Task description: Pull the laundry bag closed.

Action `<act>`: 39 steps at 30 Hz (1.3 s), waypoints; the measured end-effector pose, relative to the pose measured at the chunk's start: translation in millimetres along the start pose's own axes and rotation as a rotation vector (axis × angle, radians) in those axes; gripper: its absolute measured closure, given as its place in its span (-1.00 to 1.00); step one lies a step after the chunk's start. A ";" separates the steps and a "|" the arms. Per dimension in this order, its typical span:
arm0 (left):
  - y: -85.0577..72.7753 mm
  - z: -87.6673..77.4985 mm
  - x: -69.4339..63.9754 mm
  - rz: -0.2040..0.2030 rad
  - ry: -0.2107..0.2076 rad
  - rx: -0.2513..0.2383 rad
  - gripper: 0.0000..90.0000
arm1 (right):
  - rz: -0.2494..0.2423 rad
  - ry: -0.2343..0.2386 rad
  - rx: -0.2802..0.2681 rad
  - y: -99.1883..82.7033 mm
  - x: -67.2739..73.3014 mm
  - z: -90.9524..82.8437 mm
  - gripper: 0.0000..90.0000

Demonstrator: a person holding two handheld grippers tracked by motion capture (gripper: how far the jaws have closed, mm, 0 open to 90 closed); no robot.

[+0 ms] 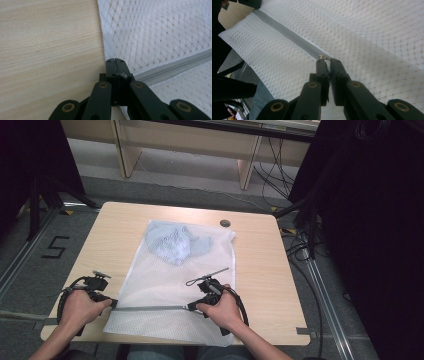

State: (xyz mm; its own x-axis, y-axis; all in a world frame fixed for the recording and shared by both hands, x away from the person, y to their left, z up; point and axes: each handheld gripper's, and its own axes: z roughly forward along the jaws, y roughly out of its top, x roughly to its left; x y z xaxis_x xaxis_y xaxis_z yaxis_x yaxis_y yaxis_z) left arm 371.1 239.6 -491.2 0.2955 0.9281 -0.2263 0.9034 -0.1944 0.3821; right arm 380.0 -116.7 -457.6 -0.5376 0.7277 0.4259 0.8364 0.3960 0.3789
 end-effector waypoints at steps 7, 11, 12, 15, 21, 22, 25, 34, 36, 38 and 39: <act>0.0 0.2 0.1 -0.002 -0.001 -0.002 1.00 | -0.005 -0.005 -0.006 -0.3 -3.3 -2.4 0.93; 0.0 0.2 0.1 -0.002 -0.001 -0.002 1.00 | -0.003 -0.008 -0.005 -1.3 -5.1 -3.2 0.92; 0.0 0.1 0.1 -0.003 -0.001 -0.001 1.00 | 0.006 -0.006 -0.008 -1.8 -5.1 -3.7 0.92; 0.0 0.2 0.1 -0.002 -0.001 -0.002 1.00 | 0.003 -0.008 -0.010 -2.3 -7.6 -5.7 0.92; 0.0 0.1 0.1 -0.002 -0.001 -0.001 1.00 | 0.022 -0.009 -0.011 -4.0 -10.3 -8.0 0.93; 0.0 0.2 0.0 -0.001 0.001 -0.001 1.00 | 0.023 -0.010 -0.010 -4.2 -10.4 -7.9 0.92; 0.1 0.1 -0.1 -0.002 0.000 0.000 1.00 | 0.015 -0.005 -0.014 -4.5 -11.7 -8.2 0.92; 0.1 0.1 0.0 -0.001 0.001 0.000 1.00 | 0.021 -0.011 -0.015 -5.3 -14.7 -11.4 0.92; 0.1 0.1 -0.2 -0.002 0.003 0.001 1.00 | 0.020 -0.018 -0.016 -5.8 -16.2 -12.6 0.92; 0.1 0.2 -0.2 -0.002 0.002 -0.001 1.00 | 0.026 -0.018 -0.017 -6.2 -17.6 -13.8 0.92; 0.1 0.1 -0.1 -0.001 0.001 0.000 1.00 | 0.038 -0.028 -0.020 -6.7 -17.7 -14.1 0.92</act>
State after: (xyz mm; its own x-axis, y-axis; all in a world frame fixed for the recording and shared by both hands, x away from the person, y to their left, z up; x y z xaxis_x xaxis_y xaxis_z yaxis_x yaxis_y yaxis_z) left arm 371.2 239.4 -491.2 0.2940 0.9287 -0.2259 0.9039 -0.1933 0.3815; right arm 382.4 -140.2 -456.1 -0.5019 0.7578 0.4170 0.8537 0.3565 0.3796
